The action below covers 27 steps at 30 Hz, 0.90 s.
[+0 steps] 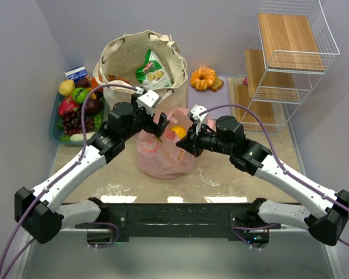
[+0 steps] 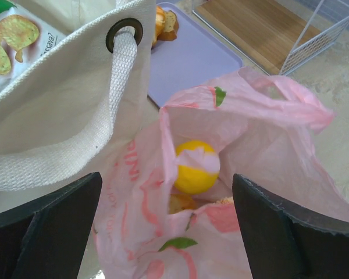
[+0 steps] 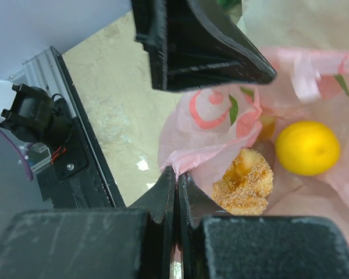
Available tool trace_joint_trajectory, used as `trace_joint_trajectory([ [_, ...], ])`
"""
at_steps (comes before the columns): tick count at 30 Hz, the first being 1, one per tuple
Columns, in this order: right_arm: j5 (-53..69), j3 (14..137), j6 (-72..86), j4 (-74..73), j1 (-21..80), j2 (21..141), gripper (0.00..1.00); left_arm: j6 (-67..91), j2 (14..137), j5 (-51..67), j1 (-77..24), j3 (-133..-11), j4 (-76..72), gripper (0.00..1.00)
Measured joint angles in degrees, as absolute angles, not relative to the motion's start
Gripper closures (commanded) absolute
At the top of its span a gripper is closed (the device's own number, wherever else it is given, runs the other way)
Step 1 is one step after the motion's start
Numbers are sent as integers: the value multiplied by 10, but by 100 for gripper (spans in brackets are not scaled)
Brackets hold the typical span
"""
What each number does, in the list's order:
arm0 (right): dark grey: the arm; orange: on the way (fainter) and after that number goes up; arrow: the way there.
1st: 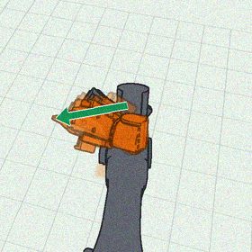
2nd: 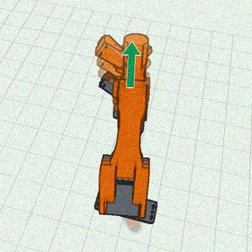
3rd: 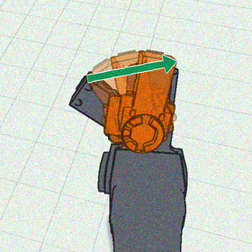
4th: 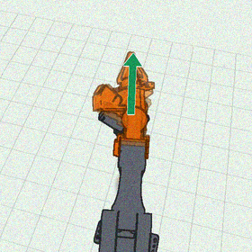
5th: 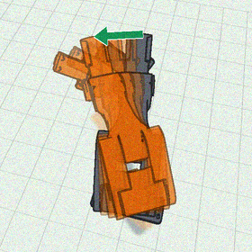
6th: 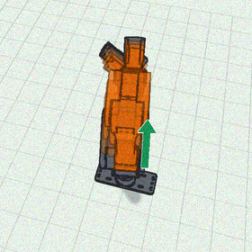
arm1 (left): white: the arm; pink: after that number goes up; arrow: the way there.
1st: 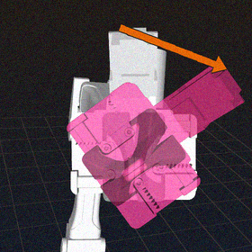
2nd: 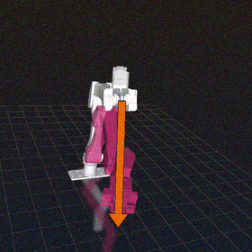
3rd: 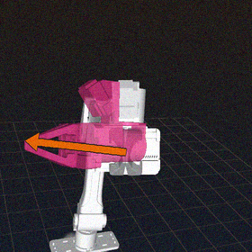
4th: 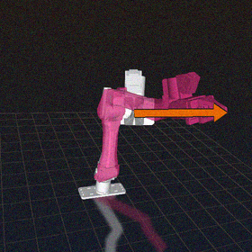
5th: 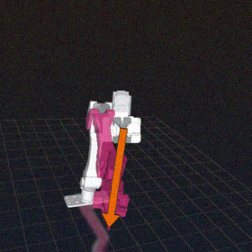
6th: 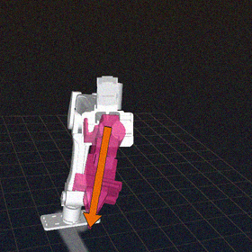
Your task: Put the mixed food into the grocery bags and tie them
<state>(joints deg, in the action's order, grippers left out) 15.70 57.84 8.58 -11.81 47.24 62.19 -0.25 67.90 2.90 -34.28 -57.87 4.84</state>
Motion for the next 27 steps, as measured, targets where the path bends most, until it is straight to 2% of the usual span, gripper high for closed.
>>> trace_joint_trajectory([
  [2,154,579,85,-120,472,622,100,-13,661,43,-328,-579,54,0],
  [5,145,583,83,-131,472,622,100,-11,623,74,-241,-579,49,0],
  [8,141,585,82,-133,472,621,100,-10,597,67,-133,-588,51,0],
  [15,133,585,81,-133,472,614,100,20,594,47,13,-599,61,0],
  [19,129,585,80,-133,472,614,100,53,612,38,126,-596,60,0],
  [23,129,585,79,-133,472,613,100,71,663,30,191,-584,51,0],
  [27,129,585,79,-130,472,608,100,90,739,41,238,-566,53,10],
])
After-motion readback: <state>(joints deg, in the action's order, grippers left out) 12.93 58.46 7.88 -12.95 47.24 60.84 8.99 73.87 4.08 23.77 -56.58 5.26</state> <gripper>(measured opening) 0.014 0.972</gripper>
